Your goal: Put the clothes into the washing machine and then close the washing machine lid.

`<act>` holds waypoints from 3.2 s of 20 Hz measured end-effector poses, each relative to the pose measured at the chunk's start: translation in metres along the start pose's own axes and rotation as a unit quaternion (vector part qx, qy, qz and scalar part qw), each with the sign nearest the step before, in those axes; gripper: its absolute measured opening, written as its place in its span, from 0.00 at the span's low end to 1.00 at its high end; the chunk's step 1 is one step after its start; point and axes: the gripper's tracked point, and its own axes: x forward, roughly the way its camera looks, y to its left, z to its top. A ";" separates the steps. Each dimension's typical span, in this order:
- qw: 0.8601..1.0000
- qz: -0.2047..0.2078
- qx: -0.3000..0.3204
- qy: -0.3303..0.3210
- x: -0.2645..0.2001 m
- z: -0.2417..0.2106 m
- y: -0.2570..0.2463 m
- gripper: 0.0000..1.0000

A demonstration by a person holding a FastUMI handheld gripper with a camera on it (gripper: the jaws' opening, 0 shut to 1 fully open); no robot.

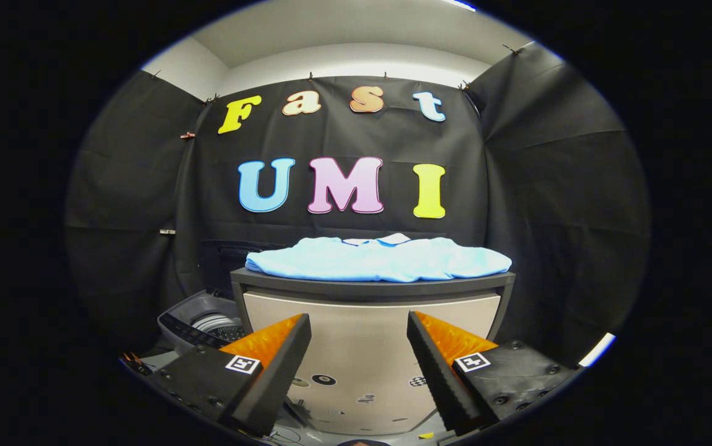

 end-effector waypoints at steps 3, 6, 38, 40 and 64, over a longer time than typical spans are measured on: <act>1.000 0.001 -0.001 -0.001 0.001 0.000 0.000 0.98; 1.000 0.003 0.001 0.002 0.001 -0.002 0.000 0.98; 0.999 0.024 0.000 0.026 0.115 0.097 -0.045 0.98; 0.999 0.024 0.013 0.034 0.129 0.108 -0.041 0.99; 0.978 0.009 -0.010 0.208 0.239 0.061 -0.020 0.99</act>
